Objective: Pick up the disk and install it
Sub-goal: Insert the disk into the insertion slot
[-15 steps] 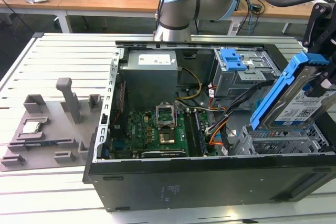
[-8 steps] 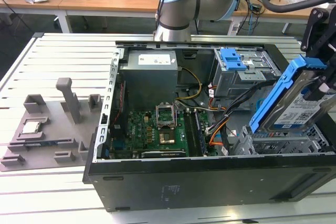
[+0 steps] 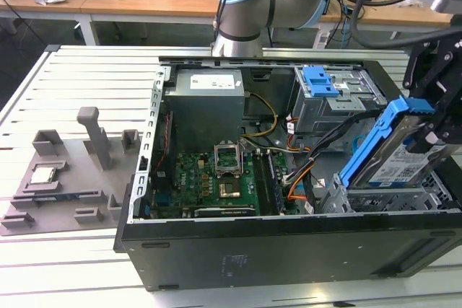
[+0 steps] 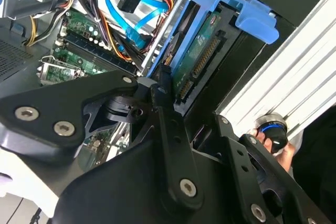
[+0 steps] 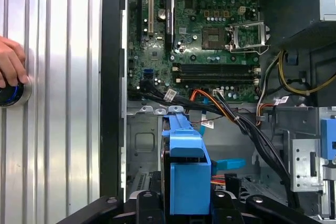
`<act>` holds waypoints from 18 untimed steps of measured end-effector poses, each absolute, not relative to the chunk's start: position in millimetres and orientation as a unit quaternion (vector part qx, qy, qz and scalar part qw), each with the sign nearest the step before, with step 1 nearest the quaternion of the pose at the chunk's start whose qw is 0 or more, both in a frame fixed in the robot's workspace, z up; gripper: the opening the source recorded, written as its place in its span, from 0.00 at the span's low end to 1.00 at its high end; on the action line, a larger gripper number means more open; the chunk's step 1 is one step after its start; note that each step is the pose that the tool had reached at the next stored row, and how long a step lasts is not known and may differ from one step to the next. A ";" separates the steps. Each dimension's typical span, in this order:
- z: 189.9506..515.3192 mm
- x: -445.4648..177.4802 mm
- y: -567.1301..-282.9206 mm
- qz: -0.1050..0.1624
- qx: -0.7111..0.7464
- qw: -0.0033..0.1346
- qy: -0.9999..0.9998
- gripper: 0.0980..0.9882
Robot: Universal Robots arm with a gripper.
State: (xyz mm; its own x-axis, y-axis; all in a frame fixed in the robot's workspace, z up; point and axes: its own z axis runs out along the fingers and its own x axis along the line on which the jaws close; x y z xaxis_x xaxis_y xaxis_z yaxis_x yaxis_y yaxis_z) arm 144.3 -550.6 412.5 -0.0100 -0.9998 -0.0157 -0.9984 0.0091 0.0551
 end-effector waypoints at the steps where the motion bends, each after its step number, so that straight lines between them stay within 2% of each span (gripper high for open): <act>1: 408.7 144.3 -550.6 -0.025 0.703 0.014 -0.710 0.30; 15: 381.6 144.4 -550.6 -0.025 0.703 0.014 -0.710 0.30; 17: 381.3 144.4 -550.6 -0.025 0.703 0.014 -0.710 0.45; 18: 381.3 144.3 -550.6 -0.025 0.703 0.014 -0.710 0.45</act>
State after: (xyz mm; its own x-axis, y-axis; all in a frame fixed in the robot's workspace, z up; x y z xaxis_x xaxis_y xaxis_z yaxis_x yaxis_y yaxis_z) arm 144.3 -550.6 381.3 -0.0100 -0.9998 -0.0157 -0.9984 0.0091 0.0552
